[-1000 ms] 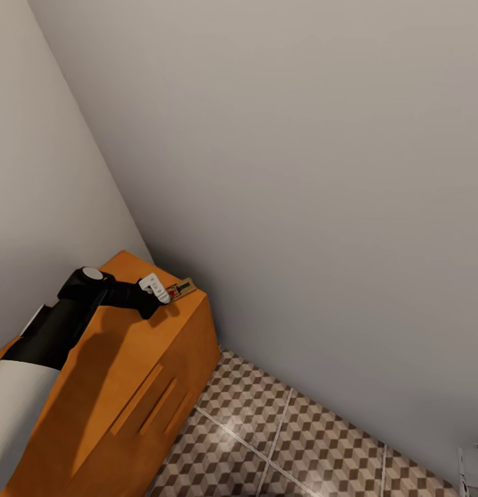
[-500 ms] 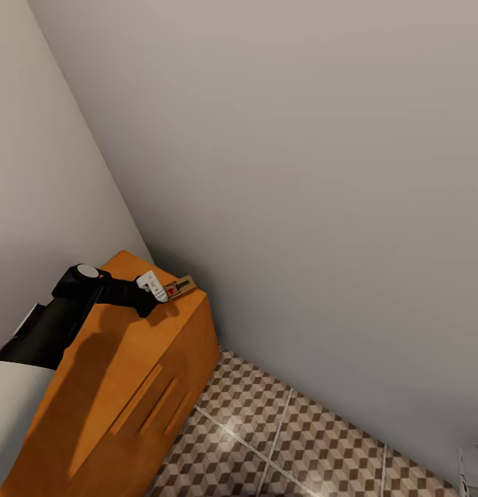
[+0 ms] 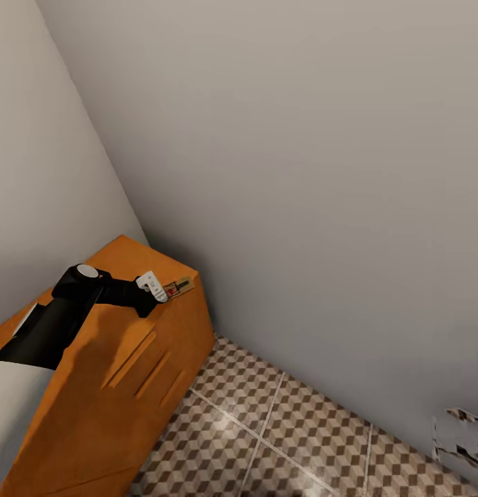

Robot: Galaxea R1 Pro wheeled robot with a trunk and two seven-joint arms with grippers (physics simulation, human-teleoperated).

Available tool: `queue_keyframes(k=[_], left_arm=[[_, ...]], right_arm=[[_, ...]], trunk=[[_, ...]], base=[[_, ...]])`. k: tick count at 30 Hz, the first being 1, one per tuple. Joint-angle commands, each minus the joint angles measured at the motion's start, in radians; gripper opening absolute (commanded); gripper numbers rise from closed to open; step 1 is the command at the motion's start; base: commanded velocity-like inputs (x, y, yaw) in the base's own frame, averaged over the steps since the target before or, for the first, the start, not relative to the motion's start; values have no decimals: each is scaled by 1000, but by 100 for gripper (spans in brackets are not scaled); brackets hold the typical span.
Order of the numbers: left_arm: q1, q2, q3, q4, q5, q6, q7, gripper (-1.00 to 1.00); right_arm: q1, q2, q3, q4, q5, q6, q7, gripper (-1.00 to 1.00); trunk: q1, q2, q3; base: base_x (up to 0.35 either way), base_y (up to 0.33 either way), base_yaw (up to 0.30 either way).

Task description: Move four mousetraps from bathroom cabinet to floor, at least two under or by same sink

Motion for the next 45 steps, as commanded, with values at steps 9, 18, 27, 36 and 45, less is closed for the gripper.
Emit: queue_keyframes(k=[9, 18, 27, 36, 45], left_arm=[[-1, 1, -2, -2, -6, 6, -5, -100], [-1, 8, -2, -3, -7, 6, -5, -100], [-1, 11, -4, -2, -6, 6, -5, -100], [-1, 11, -7, 3, -6, 6, -5, -100], [2, -5, -19, 71, -5, 1, 3, -100]], right_arm=[[-1, 0, 3, 1, -5, -4, 3, 100], [-1, -1, 3, 1, -5, -4, 3, 100], [-1, -1, 3, 1, -5, -4, 3, 100], [-1, -1, 3, 1, -5, -4, 3, 100], [-1, -2, 3, 0, -4, -4, 2, 100]], trunk=[[0, -2, -2], [0, -2, -2], [0, -2, -2], [0, -2, -2], [0, -2, -2]], base=[[-297, -149, 0], [-304, -147, 0], [-304, -147, 0], [-304, -156, 0], [-107, -62, 0]])
